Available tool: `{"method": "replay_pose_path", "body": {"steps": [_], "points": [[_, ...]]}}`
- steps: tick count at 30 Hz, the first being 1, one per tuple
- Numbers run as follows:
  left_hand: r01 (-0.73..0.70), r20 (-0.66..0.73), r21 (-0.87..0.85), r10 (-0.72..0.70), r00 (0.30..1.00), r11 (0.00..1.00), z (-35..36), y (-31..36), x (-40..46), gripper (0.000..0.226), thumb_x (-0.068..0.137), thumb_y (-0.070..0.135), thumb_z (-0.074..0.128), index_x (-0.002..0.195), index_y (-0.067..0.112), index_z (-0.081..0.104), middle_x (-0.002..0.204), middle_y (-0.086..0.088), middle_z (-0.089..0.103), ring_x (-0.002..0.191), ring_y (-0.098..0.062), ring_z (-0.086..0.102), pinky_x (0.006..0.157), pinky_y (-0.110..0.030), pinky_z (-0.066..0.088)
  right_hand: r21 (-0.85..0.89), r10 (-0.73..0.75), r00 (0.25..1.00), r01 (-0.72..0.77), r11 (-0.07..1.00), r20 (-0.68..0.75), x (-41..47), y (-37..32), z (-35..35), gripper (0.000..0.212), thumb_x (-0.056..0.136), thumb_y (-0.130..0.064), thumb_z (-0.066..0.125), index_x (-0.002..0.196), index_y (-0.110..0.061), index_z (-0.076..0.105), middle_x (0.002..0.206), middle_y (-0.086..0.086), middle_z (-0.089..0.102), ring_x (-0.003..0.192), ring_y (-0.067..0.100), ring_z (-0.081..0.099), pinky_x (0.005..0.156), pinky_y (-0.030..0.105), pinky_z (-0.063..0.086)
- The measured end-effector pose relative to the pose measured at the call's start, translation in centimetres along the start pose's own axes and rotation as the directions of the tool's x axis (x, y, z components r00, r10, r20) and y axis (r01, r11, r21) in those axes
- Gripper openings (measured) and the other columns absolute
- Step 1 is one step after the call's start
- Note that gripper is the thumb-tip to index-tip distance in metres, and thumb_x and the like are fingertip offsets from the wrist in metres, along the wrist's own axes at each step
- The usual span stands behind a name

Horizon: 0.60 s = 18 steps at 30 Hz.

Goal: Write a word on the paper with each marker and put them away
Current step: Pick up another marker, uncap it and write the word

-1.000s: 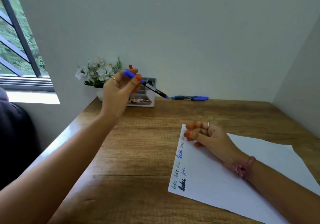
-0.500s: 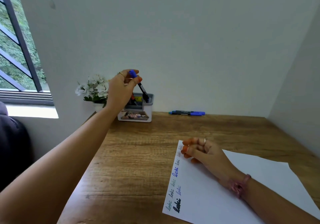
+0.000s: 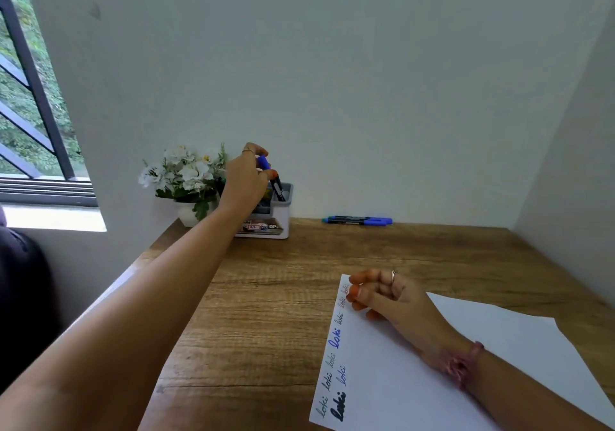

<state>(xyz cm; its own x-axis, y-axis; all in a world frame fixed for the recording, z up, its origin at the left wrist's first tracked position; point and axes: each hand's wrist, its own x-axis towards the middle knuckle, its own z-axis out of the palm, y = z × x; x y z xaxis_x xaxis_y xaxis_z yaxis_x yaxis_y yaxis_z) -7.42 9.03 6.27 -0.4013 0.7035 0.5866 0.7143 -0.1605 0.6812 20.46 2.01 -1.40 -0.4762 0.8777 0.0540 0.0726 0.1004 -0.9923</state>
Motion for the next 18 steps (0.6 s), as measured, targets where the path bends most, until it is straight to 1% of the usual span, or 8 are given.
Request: {"method": "replay_pose_path", "body": {"steps": [3, 6, 8, 11, 13, 14, 16, 18], "points": [[0.02, 0.001, 0.094, -0.02, 1.0, 0.995, 0.9, -0.3, 1.0, 0.035, 0.084, 0.004, 0.064, 0.115, 0.006, 0.048, 0.105, -0.011, 0.054, 0.085, -0.02, 0.056, 0.064, -0.018, 0.041, -0.001, 0.001, 1.0, -0.001, 1.0, -0.004, 0.0, 0.0, 0.0, 0.016, 0.082, -0.014, 0.068, 0.098, -0.013, 0.067, 0.085, 0.003, 0.075, 0.075, 0.009, 0.068, 0.063, 0.015, 0.051], [0.044, 0.005, 0.204, -0.046, 0.999, 0.978, 1.9, -0.6, 2.0, 0.032, 0.085, 0.001, 0.062, 0.114, 0.003, 0.05, 0.113, -0.016, 0.05, 0.092, -0.023, 0.051, 0.074, -0.027, 0.042, -0.003, -0.001, 1.0, 0.001, 1.0, -0.006, 0.1, 0.0, 0.0, 0.016, 0.082, -0.014, 0.068, 0.098, -0.013, 0.067, 0.085, 0.004, 0.075, 0.075, 0.009, 0.068, 0.063, 0.015, 0.051], [0.045, 0.014, 0.244, -0.05, 0.999, 0.969, 2.4, -0.7, 2.5, 0.029, 0.086, -0.001, 0.059, 0.114, 0.0, 0.051, 0.116, -0.019, 0.049, 0.094, -0.027, 0.052, 0.079, -0.032, 0.046, 0.001, -0.003, 1.0, 0.003, 1.0, -0.005, 0.1, 0.0, 0.0, 0.016, 0.081, -0.013, 0.068, 0.098, -0.013, 0.068, 0.085, 0.004, 0.075, 0.074, 0.009, 0.068, 0.063, 0.016, 0.051], [0.034, 0.016, 0.285, -0.04, 0.999, 0.958, 3.1, -0.7, 3.1, 0.027, 0.087, -0.001, 0.058, 0.114, -0.003, 0.051, 0.116, -0.021, 0.05, 0.094, -0.029, 0.053, 0.077, -0.028, 0.042, 0.014, -0.01, 1.0, 0.01, 1.0, -0.002, 0.2, 0.0, -0.1, 0.016, 0.081, -0.011, 0.068, 0.097, -0.012, 0.068, 0.084, 0.005, 0.075, 0.073, 0.01, 0.068, 0.062, 0.016, 0.05], [0.046, 0.024, 0.293, -0.055, 0.998, 0.955, 3.4, -0.8, 3.4, 0.025, 0.088, 0.002, 0.059, 0.112, -0.005, 0.052, 0.112, -0.02, 0.054, 0.088, -0.024, 0.052, 0.074, -0.025, 0.041, 0.019, -0.01, 1.0, 0.01, 1.0, -0.001, 0.2, 0.1, -0.1, 0.016, 0.081, -0.011, 0.069, 0.097, -0.012, 0.068, 0.085, 0.005, 0.075, 0.073, 0.01, 0.068, 0.062, 0.015, 0.05], [0.056, 0.033, 0.291, -0.069, 0.997, 0.955, 3.5, -0.8, 3.6, 0.025, 0.089, 0.005, 0.06, 0.11, -0.006, 0.053, 0.109, -0.019, 0.056, 0.087, -0.023, 0.054, 0.073, -0.026, 0.043, 0.021, -0.007, 1.0, 0.007, 1.0, -0.002, 0.3, 0.2, -0.1, 0.016, 0.081, -0.011, 0.069, 0.097, -0.013, 0.068, 0.085, 0.005, 0.075, 0.074, 0.01, 0.068, 0.062, 0.015, 0.049], [0.063, 0.046, 0.283, -0.079, 0.996, 0.957, 3.9, -1.0, 4.0, 0.025, 0.089, 0.009, 0.061, 0.108, -0.006, 0.054, 0.106, -0.022, 0.06, 0.089, -0.027, 0.059, 0.072, -0.03, 0.046, 0.025, -0.005, 1.0, 0.005, 1.0, -0.003, 0.4, 0.3, -0.2, 0.016, 0.081, -0.012, 0.069, 0.096, -0.013, 0.068, 0.084, 0.005, 0.075, 0.074, 0.01, 0.068, 0.061, 0.015, 0.049], [0.053, 0.05, 0.269, -0.069, 0.996, 0.962, 4.2, -1.1, 4.3, 0.024, 0.088, 0.009, 0.061, 0.106, -0.006, 0.055, 0.106, -0.023, 0.059, 0.084, -0.026, 0.057, 0.072, -0.03, 0.047, 0.03, -0.009, 1.0, 0.009, 1.0, 0.003, 0.4, 0.4, -0.2, 0.015, 0.08, -0.011, 0.069, 0.096, -0.012, 0.068, 0.08, 0.003, 0.074, 0.073, 0.01, 0.068, 0.061, 0.015, 0.049]]}}
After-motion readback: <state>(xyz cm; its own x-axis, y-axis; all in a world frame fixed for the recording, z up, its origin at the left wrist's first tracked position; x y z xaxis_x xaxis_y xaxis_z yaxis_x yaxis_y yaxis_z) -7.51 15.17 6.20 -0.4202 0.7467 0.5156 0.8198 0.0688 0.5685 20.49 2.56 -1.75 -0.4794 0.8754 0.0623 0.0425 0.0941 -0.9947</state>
